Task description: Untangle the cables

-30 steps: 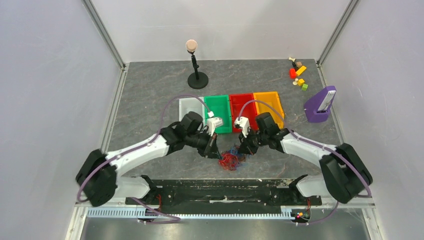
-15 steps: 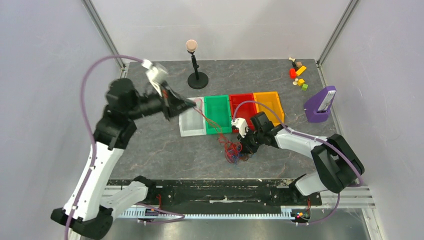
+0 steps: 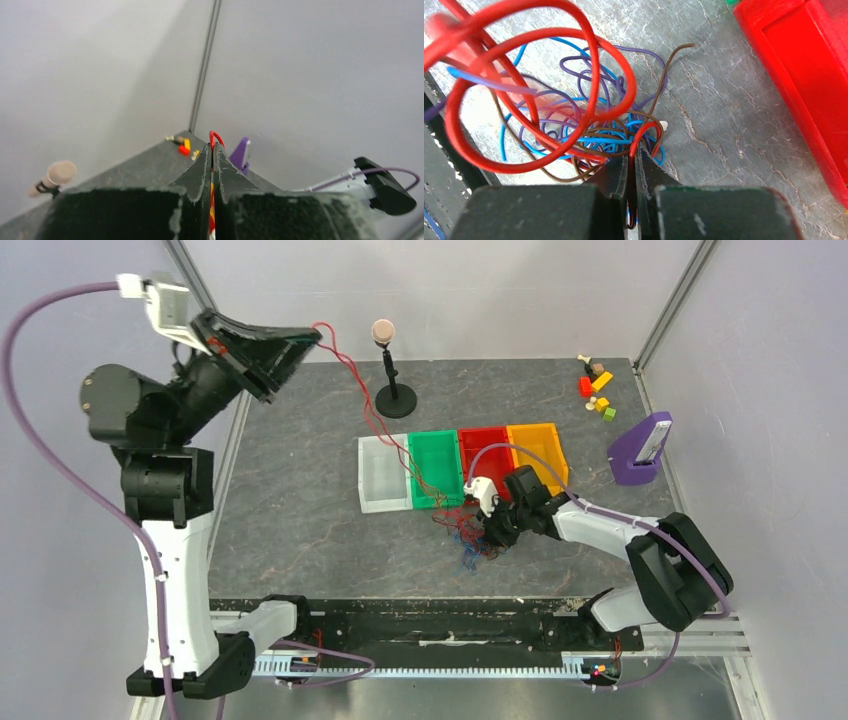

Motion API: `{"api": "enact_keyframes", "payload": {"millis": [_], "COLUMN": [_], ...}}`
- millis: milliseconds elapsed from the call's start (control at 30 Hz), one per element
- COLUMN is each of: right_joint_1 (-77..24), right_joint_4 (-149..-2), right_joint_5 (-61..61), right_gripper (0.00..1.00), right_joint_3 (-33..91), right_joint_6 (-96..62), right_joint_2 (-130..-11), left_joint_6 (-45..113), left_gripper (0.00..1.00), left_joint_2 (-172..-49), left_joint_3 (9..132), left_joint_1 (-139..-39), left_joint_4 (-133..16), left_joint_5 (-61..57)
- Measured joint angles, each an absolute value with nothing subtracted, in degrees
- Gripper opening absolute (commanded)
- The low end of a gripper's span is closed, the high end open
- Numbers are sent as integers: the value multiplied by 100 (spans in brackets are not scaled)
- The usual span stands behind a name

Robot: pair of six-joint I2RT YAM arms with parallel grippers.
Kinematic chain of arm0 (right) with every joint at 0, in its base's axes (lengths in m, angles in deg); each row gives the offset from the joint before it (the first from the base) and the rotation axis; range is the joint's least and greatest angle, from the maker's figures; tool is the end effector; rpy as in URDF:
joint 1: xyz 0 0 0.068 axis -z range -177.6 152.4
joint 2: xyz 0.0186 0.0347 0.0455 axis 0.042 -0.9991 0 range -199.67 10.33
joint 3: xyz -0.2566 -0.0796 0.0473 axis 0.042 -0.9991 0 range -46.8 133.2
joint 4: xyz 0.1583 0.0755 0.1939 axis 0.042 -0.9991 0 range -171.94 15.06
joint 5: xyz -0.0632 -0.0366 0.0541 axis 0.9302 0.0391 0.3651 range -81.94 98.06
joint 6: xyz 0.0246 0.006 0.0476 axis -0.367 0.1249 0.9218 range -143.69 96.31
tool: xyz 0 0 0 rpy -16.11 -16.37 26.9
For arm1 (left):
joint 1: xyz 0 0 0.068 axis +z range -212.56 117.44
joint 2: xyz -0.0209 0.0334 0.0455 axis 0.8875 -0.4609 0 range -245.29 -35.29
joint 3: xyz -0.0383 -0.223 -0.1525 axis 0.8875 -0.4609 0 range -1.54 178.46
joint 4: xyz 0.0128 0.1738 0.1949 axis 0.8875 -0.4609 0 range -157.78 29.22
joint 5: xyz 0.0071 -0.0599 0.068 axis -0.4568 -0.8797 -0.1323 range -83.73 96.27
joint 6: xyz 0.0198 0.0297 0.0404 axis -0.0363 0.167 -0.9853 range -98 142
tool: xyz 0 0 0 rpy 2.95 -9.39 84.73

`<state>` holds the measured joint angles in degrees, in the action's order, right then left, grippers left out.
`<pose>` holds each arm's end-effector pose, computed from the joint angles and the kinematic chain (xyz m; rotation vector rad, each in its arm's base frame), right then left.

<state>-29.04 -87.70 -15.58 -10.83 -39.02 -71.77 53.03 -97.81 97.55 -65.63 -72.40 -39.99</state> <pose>0.2074 0.1435 0.1487 -1.1673 2.3183 0.6381 0.1471 -0.0336 0.5835 0.4534 1.2573 -0.9640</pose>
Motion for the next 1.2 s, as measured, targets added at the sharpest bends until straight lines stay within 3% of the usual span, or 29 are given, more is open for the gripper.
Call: {"api": "enact_keyframes", "payload": {"millis": [100,167,233,300,400,467,633,733,1000,1133,1200], "right_joint_1": [-2871,-2825,-2759,-2687,-2622,-2620,-2620,-2626,-3312,-3664,-3809], "right_joint_4": [-8744,-8785,-8945,-9290,-9950,-10271,-10772,-10800,-9347,-8558,-8241], "right_joint_5": [-1591,-1597,-1593,-1551,-1542,-1566,-1781,-2041,-2762,-2974,-2972], "right_gripper": [0,10,30,57,79,89,98,98,98,93,81], "right_joint_3": [-1116,-1101,-1044,-908,-504,-106,1188,1727,1717,1365,1083], "right_joint_6": [-3983,-4090,-4176,-4232,-4252,-4259,-4316,-4278,-3402,-3172,-3092], "right_joint_2": [-7156,-7129,-7099,-7070,-6998,-6913,-6725,-6708,-6404,-6517,-6653], "left_joint_6": [5525,5845,6124,6288,6406,6452,6522,6527,6522,6524,6527], "left_gripper": [2,2,2,2,2,2,2,2,2,2,2], "left_joint_2": [-9890,-9929,-9864,-9724,-9580,-9573,-9564,-9516,-9455,-9503,-9525], "left_joint_3": [10164,10153,9882,9410,8828,8544,8225,8149,8234,8363,8404], "left_joint_1": [-6399,-6379,-6381,-6386,-6392,-6392,-6397,-6418,-6429,-6429,-6429], "left_joint_4": [-7001,-6741,-6407,-6217,-6142,-6142,-6140,-6114,-6151,-6151,-6149], "left_joint_5": [-3849,-3993,-4229,-4419,-4596,-4664,-4708,-4775,-4780,-4762,-4729]}}
